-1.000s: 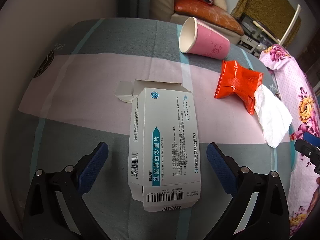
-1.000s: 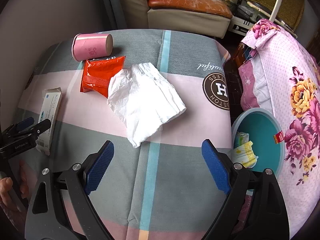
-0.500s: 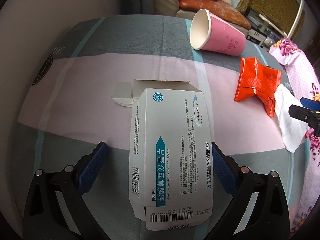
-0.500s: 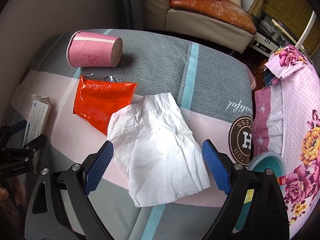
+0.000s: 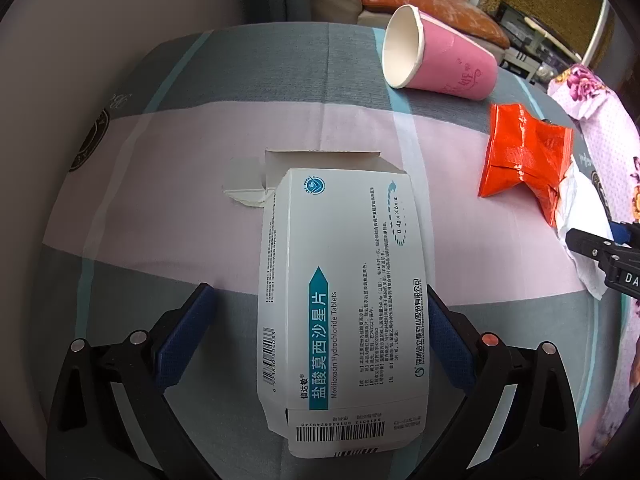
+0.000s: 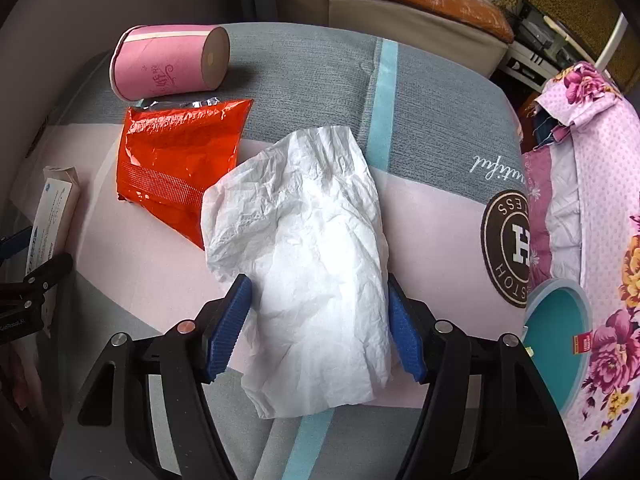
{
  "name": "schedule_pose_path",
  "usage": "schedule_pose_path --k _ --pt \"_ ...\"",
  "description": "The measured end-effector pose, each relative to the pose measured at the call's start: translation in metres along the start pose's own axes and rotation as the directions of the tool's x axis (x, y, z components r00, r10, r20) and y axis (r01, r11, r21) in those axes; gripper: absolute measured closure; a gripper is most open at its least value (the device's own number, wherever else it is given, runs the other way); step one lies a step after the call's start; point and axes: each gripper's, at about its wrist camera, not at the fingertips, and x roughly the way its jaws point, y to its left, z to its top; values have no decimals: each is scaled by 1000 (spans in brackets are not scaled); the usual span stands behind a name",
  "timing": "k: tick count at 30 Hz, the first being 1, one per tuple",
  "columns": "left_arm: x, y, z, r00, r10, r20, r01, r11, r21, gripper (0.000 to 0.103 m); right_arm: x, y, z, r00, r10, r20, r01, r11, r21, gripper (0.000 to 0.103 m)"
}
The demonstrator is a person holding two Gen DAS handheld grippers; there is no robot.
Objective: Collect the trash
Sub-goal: 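Close the left gripper on the white medicine box while the right grasps the tissue, then lift and carry the box with the left gripper while the right carries the tissue to the bin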
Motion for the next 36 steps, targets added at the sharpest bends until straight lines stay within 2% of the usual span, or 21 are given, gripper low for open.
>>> schedule_pose_path --k 1,2,3,4,8,10,12,17,28,36 --pt "0 -1 -1 1000 3 2 -3 1000 -3 4 -2 4 -2 1000 -2 0 2 1000 -7 66" --pt "0 -1 -2 1000 4 5 -4 1000 -8 4 -5 9 -4 1000 -6 2 6 1000 -15 71" --pt "0 -2 -2 1000 6 7 -5 1000 -13 4 -7 14 -7 1000 -13 2 13 1000 -27 84" --pt "-1 -2 -3 1000 7 11 -7 1000 -15 4 -8 18 -9 1000 -12 0 12 999 -35 91" --pt "-3 -2 -9 1000 9 25 -9 1000 -16 5 -17 32 -22 1000 -7 4 7 999 -38 94" --pt "-8 -2 -14 999 8 42 -7 1000 -9 12 -24 35 -28 1000 0 11 0 1000 -30 94" --pt "-13 -5 -17 998 4 57 -4 1000 3 30 -32 37 -34 1000 7 22 -6 1000 -19 94" --pt "-20 -11 -22 998 -1 55 0 1000 20 39 -48 40 -47 999 26 45 -26 1000 4 94" --pt "-41 -24 -35 990 -120 67 118 992 39 41 -68 41 -65 993 91 77 -95 994 45 94" --pt "-50 -34 -37 986 -143 79 138 988 67 41 -84 39 -68 984 138 114 -148 985 89 94"
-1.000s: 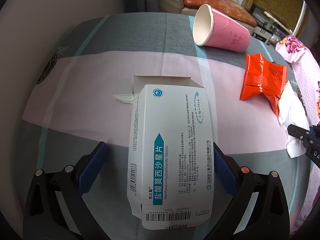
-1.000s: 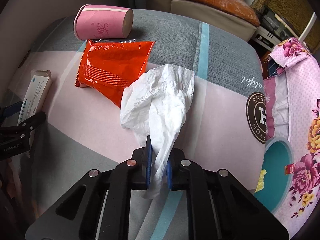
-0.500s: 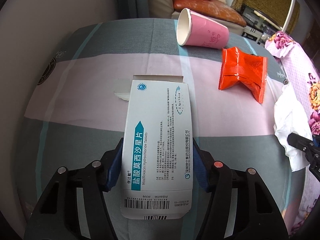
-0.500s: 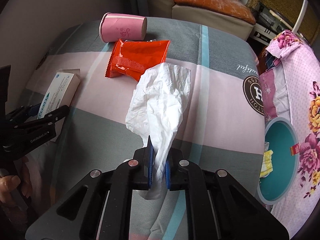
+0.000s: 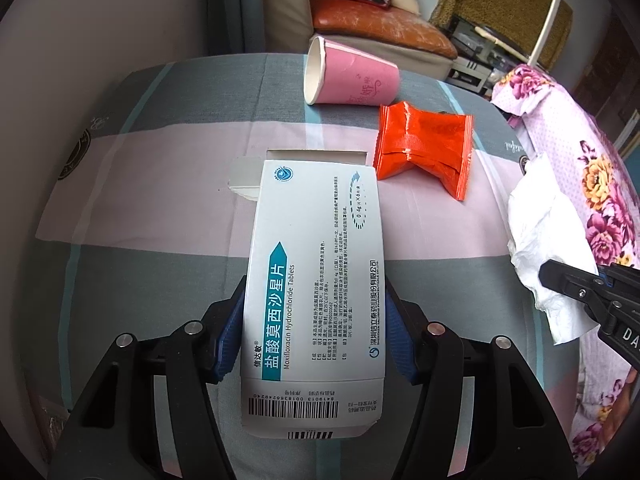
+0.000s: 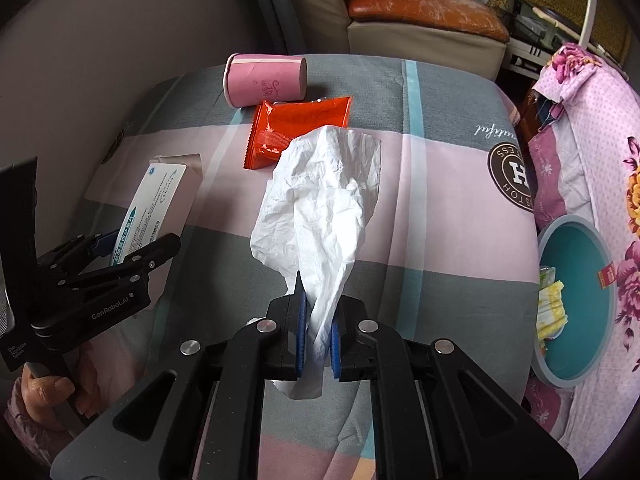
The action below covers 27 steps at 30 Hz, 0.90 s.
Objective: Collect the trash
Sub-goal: 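Lift and carry the box with the left gripper while the right carries the tissue to the bin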
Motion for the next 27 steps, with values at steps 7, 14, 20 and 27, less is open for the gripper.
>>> schedule_pose_path --k 7,14,20,27 --pt "-6 -12 -2 1000 -17 -3 17 1000 26 41 -9 -8 -5 1000 12 19 -13 999 41 94" --pt "-15 -35 -6 1000 -12 5 12 998 70 41 -22 -23 -18 999 0 43 -3 997 73 94" --pt "-24 -62 -10 1000 -11 9 10 992 123 40 -36 -40 -30 997 18 74 -26 994 109 94" --pt "-27 -96 -14 1000 -18 5 17 983 185 40 -47 -64 -45 992 43 115 -61 986 158 94"
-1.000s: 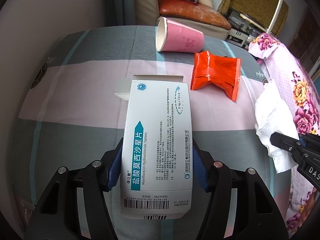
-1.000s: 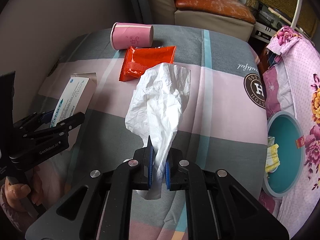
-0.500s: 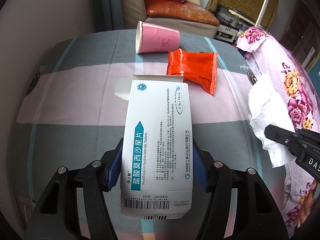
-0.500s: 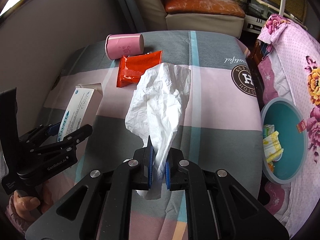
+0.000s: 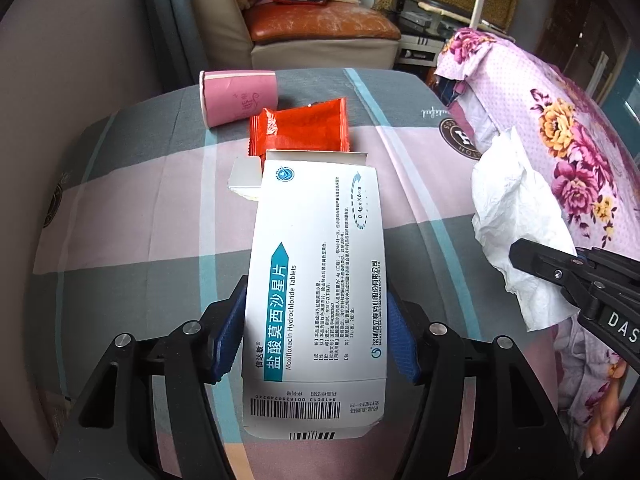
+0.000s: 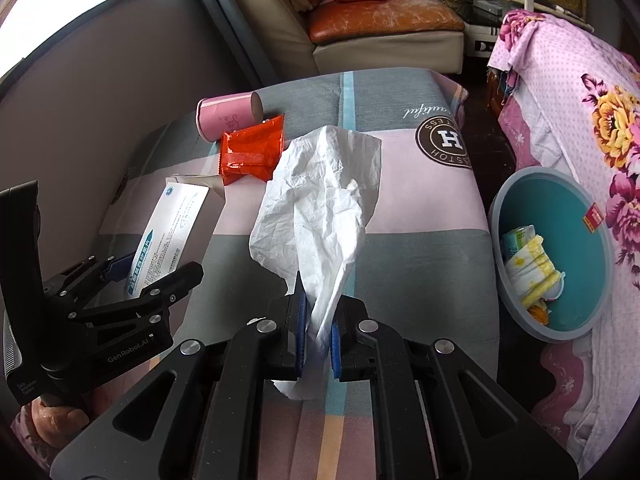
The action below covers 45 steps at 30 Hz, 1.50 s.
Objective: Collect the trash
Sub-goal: 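Lift and carry the box with the left gripper while the right carries the tissue to the bin, then drop the box into the bin with the left gripper while the right drops the tissue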
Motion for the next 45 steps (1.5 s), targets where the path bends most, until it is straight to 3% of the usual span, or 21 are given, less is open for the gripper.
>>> schedule_pose_path --k 7,14,23,31,37,45 --pt "6 -38 -2 999 -25 -23 26 998 50 39 -16 -34 -7 999 18 47 -21 997 70 94" --pt "11 -67 -4 999 -6 -48 11 994 109 38 -25 -74 -19 996 23 89 -37 985 168 94" --pt "18 -107 15 998 -26 -56 36 983 181 37 -59 -135 -31 983 -46 176 -5 960 281 94" --pt "23 -164 33 997 -70 -45 80 954 289 37 -89 -197 -40 964 -129 234 24 915 404 94" --pt "34 -195 44 994 -96 -52 108 933 344 37 -98 -230 -48 956 -170 239 40 882 469 93" --pt "51 -228 61 989 -128 -74 146 917 371 36 -94 -248 -45 955 -192 227 57 868 494 93"
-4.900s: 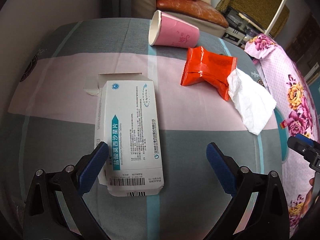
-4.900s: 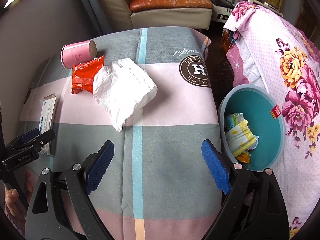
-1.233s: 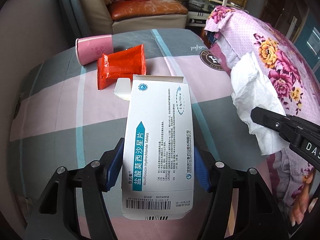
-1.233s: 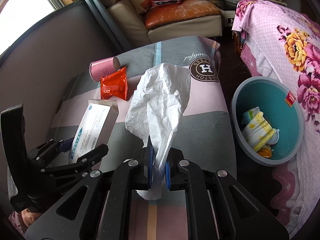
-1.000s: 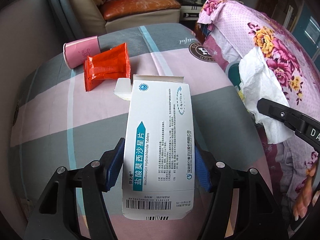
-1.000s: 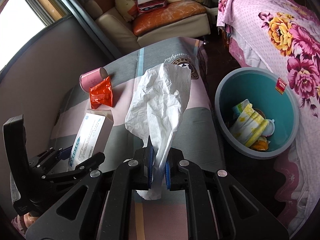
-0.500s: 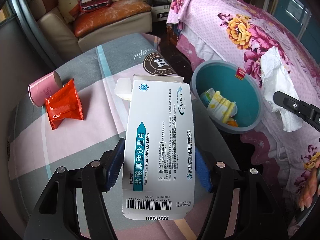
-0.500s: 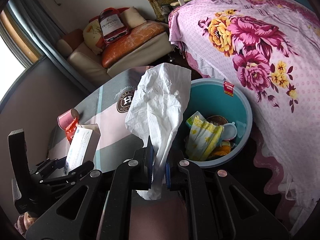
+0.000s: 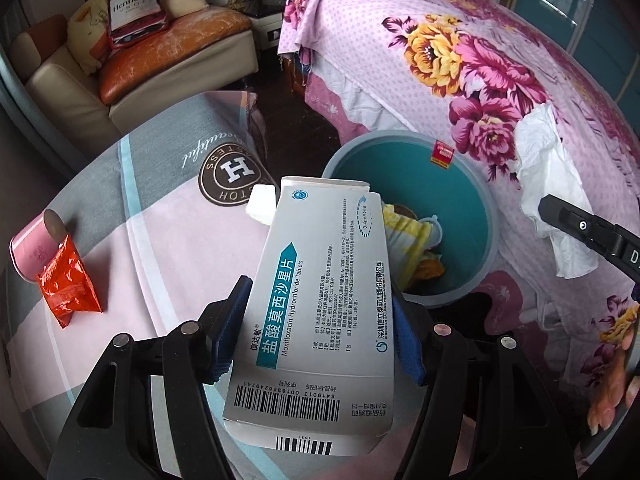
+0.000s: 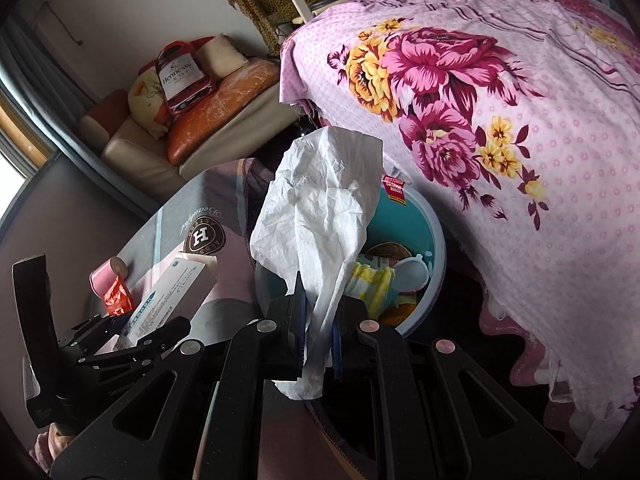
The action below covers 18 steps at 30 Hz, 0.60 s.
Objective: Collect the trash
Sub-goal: 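Drop the box into the bin with the left gripper while the right drops the tissue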
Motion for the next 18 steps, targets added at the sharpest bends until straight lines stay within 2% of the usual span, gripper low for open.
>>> schedule_pose_path --k 7,15,17,18 --pt "14 -25 18 1000 -21 12 20 998 60 36 12 -7 11 1000 -23 -10 23 1000 11 93" --pt "42 -39 29 997 -69 -23 70 994 84 36 24 -16 18 998 -63 -26 63 998 19 92" --pt "49 -41 31 994 -95 -45 98 992 80 31 28 -18 20 997 -71 -32 72 997 22 92" --pt "51 -41 31 993 -105 -51 108 991 77 23 31 -20 20 997 -73 -37 74 997 24 92"
